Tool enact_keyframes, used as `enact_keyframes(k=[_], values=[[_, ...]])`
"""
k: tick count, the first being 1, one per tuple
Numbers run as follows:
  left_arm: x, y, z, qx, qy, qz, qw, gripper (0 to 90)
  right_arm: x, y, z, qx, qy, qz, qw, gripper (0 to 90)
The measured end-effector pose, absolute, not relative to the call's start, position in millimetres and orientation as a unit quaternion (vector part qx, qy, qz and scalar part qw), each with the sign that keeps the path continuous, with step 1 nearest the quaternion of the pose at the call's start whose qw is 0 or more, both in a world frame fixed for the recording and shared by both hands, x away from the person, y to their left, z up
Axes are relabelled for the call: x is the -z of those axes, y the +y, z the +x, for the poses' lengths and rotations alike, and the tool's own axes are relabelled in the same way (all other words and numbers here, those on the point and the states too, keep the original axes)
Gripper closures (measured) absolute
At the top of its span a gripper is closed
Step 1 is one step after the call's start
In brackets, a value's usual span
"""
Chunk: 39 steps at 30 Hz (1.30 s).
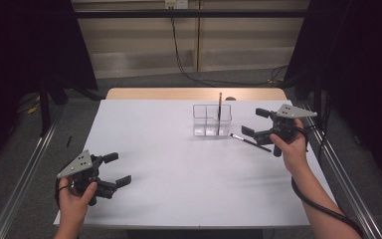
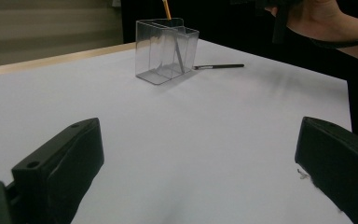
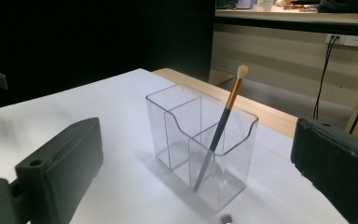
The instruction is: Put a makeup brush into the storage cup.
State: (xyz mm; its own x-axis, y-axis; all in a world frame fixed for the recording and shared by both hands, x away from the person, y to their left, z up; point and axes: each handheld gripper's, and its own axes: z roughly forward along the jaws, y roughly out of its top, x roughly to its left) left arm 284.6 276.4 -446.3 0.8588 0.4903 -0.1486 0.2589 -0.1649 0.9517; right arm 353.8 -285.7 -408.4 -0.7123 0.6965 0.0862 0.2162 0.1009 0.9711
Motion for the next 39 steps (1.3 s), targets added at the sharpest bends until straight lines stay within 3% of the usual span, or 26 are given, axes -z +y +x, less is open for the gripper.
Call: enact_keyframes(k=[39], values=[[445, 276, 279, -0.103, 0.251, 0.758, 0.593, 1.1, 436, -293, 287, -0.585, 0.726, 0.312, 0.183, 2.0]])
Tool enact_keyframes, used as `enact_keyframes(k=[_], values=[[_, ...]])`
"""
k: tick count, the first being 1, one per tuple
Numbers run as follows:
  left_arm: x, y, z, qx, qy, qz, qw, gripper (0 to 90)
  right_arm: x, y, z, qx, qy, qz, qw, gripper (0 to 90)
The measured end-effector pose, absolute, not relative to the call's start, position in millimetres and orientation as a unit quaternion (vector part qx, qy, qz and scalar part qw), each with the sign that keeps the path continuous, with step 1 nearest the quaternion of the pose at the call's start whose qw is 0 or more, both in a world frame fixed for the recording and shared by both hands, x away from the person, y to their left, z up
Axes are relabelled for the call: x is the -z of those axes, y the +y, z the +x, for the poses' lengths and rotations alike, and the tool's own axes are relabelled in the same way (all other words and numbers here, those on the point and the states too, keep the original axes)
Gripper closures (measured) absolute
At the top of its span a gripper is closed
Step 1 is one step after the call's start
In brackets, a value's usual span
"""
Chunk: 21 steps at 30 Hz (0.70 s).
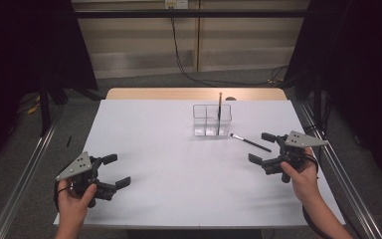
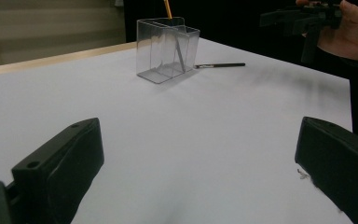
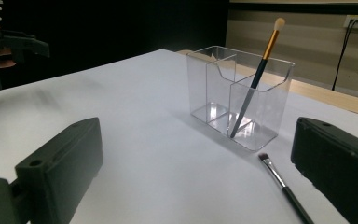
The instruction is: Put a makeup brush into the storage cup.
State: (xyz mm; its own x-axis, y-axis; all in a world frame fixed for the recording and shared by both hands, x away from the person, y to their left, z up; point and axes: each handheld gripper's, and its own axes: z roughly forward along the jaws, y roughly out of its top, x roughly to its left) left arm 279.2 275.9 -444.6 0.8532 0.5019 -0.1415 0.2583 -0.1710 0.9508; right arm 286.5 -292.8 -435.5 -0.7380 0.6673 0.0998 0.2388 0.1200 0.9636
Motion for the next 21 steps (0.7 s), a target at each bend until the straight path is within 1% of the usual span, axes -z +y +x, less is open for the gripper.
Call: enact_keyframes(k=[15, 21], values=[[445, 274, 280, -0.102, 0.245, 0.761, 0.591, 1.1, 449, -295, 266, -0.578, 0.731, 0.321, 0.169, 2.0], [445, 274, 280, -0.104, 0.246, 0.761, 0.591, 1.1, 450, -297, 260, -0.576, 0.734, 0.316, 0.174, 2.0]])
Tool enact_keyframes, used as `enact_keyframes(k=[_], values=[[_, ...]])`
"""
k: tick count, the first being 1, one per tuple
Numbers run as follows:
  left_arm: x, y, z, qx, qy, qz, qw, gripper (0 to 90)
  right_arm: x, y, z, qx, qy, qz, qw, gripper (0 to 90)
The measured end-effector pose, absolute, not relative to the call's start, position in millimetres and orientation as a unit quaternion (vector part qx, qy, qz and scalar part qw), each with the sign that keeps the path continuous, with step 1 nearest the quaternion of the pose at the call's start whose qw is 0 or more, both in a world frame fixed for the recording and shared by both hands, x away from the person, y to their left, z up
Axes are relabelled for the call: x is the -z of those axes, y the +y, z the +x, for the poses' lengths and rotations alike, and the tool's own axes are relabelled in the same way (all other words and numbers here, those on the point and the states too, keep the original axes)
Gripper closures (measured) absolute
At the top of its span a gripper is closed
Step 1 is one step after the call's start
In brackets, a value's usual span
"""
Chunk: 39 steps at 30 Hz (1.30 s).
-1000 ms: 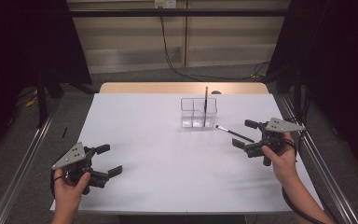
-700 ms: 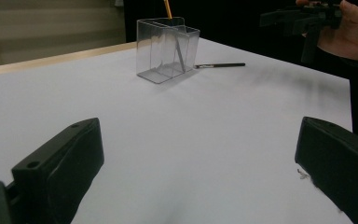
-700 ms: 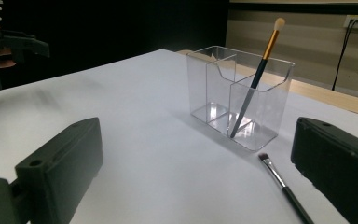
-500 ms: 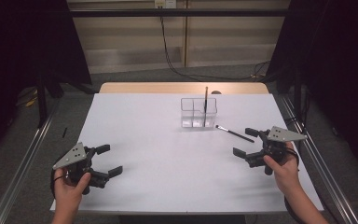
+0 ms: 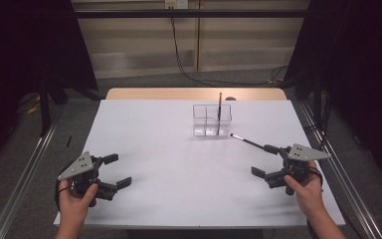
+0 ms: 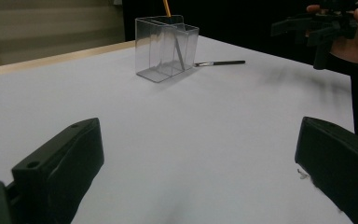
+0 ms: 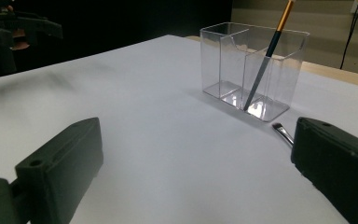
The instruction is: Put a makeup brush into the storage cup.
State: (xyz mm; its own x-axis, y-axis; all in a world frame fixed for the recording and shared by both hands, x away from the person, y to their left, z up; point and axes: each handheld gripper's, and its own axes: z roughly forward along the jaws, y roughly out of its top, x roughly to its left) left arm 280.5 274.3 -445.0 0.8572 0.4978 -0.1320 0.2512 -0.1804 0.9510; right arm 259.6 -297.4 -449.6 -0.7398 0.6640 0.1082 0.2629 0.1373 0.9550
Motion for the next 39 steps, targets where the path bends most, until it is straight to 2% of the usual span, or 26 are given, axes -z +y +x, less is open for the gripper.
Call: enact_keyframes(k=[18, 39], values=[[446, 273, 283, -0.104, 0.243, 0.763, 0.590, 1.1, 449, -307, 257, -0.575, 0.730, 0.321, 0.181, 2.0], [446, 266, 289, -0.097, 0.239, 0.763, 0.593, 1.1, 442, -309, 281, -0.566, 0.730, 0.330, 0.196, 2.1]])
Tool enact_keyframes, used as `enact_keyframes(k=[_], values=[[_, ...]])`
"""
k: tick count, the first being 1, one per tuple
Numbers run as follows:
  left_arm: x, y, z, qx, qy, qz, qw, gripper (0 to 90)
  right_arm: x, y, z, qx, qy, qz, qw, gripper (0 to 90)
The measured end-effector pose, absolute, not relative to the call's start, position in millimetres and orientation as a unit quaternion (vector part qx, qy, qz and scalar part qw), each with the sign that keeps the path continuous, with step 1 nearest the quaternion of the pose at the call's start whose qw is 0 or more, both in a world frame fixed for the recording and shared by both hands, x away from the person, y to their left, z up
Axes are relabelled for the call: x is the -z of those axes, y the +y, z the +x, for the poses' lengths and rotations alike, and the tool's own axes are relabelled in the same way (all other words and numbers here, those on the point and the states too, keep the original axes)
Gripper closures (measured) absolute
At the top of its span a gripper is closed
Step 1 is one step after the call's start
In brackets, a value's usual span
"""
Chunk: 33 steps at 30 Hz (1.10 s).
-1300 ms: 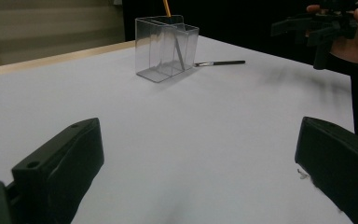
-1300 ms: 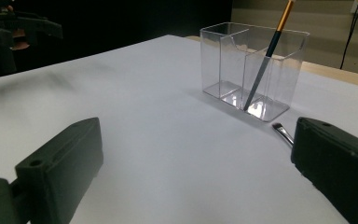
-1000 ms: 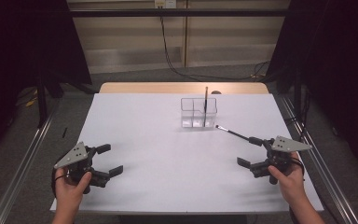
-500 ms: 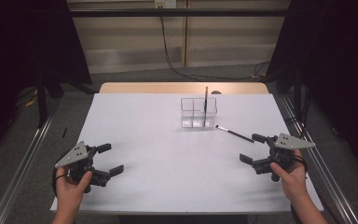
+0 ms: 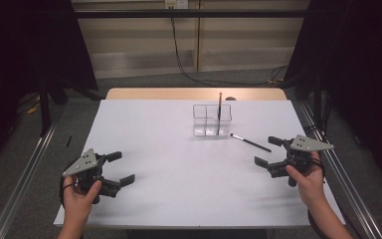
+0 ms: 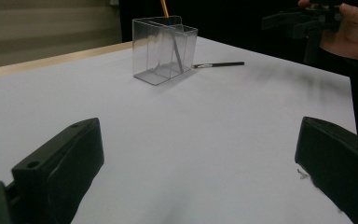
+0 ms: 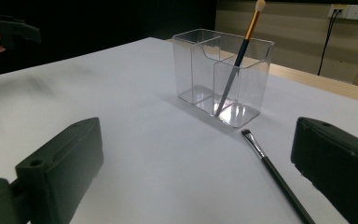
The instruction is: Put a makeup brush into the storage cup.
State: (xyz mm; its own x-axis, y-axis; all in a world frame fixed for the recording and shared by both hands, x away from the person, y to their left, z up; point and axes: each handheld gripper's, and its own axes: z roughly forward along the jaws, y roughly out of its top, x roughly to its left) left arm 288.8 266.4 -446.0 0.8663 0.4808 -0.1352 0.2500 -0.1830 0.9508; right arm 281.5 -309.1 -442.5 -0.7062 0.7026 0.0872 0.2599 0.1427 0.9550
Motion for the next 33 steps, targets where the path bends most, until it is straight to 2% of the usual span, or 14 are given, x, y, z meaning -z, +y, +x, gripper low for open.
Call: enact_keyframes(k=[33], values=[[446, 267, 287, -0.097, 0.237, 0.764, 0.592, 1.2, 430, -297, 334, -0.558, 0.728, 0.339, 0.210, 2.3]])
